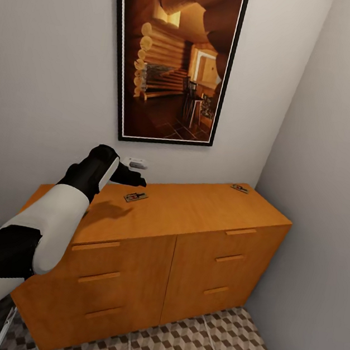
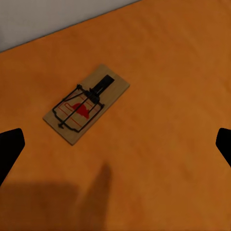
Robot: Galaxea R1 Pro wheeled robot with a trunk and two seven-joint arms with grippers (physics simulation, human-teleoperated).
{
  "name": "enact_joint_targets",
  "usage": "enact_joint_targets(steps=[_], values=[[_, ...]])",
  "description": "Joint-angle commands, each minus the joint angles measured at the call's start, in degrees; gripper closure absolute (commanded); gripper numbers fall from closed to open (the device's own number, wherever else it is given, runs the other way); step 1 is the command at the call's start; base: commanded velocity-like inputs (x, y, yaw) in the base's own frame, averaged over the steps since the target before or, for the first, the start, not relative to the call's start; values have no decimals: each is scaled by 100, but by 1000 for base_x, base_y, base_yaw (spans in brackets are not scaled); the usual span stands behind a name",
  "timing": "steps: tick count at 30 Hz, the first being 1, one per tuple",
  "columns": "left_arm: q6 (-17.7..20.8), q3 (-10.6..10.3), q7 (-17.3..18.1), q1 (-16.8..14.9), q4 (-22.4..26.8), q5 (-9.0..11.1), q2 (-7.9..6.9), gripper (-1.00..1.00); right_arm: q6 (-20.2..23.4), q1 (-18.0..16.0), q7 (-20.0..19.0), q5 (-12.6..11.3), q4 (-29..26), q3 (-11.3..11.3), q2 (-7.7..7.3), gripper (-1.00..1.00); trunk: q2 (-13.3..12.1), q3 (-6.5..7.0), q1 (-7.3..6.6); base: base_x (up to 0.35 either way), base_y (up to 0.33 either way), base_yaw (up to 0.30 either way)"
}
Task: Take the four mousetraps from the cabinet in the bathroom and place them on the bathroom floor. Make sure all four end up on the same floor surface, and ensure that at least two of them are either under or directly next to the same bathroom sink.
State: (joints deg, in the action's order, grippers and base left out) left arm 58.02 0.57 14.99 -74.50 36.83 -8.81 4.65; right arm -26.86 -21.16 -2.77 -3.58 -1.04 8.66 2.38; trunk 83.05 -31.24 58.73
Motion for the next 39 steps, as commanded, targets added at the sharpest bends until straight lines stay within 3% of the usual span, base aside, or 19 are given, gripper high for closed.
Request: enact_joint_targets(steps=[1, 24, 39], values=[[16, 6, 48, -3, 3, -61, 2, -100, -21, -5, -48, -64, 7, 21, -2, 100, 3, -6, 0, 0, 0, 0], [8, 6, 56, -3, -295, -75, 4, -100, -21, -4, -48, -64, 7, 21, -1, 100, 3, -6, 0, 0, 0, 0], [-20, 5, 56, -3, -564, -91, -158, -100, -21, -5, -48, -64, 7, 21, -1, 100, 3, -6, 0, 0, 0, 0]])
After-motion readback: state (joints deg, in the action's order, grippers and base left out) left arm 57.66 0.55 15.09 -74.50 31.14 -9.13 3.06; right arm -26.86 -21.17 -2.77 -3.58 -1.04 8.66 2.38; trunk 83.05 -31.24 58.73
